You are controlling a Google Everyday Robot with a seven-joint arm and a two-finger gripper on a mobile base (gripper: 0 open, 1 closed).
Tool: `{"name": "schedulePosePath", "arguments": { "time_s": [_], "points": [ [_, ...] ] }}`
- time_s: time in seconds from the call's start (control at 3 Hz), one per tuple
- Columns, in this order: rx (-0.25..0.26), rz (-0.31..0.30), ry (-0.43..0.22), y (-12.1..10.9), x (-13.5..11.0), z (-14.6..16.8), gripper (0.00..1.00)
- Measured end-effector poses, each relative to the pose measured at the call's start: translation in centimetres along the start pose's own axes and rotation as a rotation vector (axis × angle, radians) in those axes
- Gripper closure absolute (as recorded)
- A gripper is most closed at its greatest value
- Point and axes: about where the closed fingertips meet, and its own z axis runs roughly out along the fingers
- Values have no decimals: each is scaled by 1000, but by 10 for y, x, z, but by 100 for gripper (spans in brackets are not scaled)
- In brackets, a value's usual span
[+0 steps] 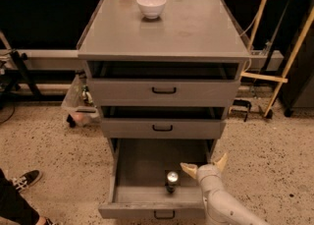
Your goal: Place redbull can into bottom drawer
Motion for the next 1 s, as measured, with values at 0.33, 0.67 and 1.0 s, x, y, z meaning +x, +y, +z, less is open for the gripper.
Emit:
{"name": "schedulePosePath", "arguments": {
  "time_s": [0.33, 0.67, 1.0],
  "points": [
    [167, -13, -61, -71, -97, -79, 0],
    [224, -55, -127, -80, -153, -118, 0],
    [218, -56, -128, -78, -153, -116, 0]
  ]
}}
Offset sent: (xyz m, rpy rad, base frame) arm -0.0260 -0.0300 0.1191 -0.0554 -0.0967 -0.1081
